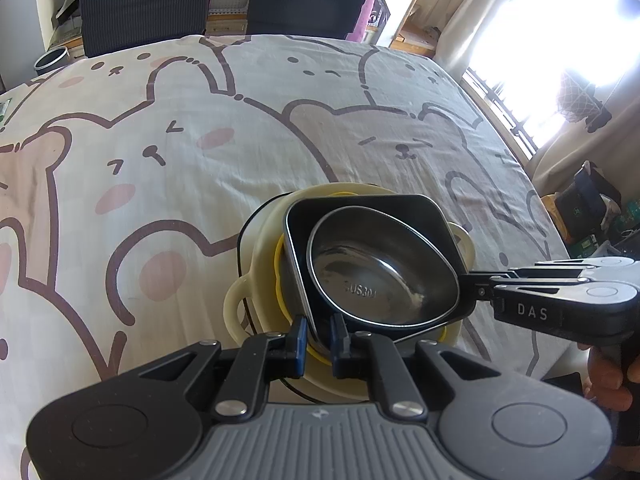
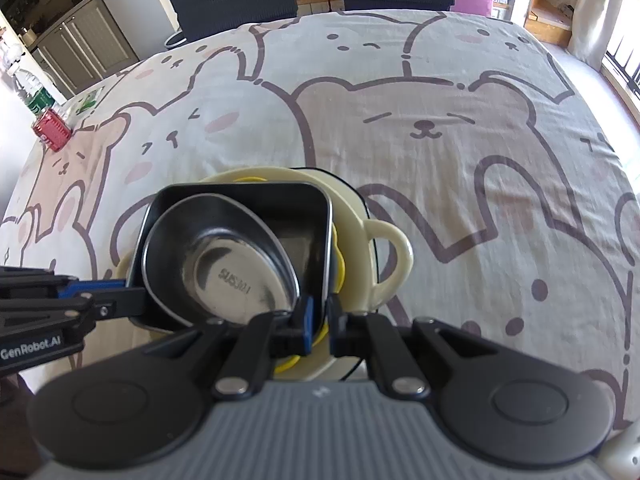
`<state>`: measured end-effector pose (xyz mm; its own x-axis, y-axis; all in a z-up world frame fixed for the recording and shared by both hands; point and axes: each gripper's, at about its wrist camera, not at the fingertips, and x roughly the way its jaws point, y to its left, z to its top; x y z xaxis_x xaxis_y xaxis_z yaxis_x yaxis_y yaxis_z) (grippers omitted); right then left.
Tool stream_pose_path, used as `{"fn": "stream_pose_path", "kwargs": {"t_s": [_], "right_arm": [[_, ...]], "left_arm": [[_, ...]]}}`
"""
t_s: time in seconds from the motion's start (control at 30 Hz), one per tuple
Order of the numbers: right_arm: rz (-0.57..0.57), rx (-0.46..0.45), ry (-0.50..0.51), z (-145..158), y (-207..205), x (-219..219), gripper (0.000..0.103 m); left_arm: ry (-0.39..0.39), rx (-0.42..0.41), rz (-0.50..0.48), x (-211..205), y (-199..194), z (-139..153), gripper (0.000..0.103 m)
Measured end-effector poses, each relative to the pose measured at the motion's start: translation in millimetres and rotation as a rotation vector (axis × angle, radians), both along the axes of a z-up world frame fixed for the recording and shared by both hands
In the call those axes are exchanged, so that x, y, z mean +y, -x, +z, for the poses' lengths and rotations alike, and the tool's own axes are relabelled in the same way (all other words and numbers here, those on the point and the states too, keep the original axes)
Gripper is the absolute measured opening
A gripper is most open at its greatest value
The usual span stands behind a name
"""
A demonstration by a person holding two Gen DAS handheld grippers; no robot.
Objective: Organize plates and bowls
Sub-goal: 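Lower the steel tray onto the cream and yellow dish stack with both grippers, then open both grippers to release the steel tray and withdraw upward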
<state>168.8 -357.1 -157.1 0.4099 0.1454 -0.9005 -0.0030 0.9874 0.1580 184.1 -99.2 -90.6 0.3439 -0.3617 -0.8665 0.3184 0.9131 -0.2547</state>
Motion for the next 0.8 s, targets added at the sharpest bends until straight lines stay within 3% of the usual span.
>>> {"fn": "stream_pose_path", "kwargs": {"t_s": [0.6,0.73,0.8], "right_arm": [[-0.011,-0.020,0.022,6.9,4.8,3.2,0.011],[-0.021,-0.050,0.008,15.3,8.8,-0.4,0.012],[-0.023,-0.069,0.008,20.6,12.6,-0.3,0.019]], "left_arm": [[-0.014,-0.006,-0.003,1.1,0.2,-0.2,0.014],[-0.038,-0.024,0.007,2.7,2.1,4.2,0.026],[-0.034,-0.033,0.013,4.7,3.7,7.9,0.032]]}}
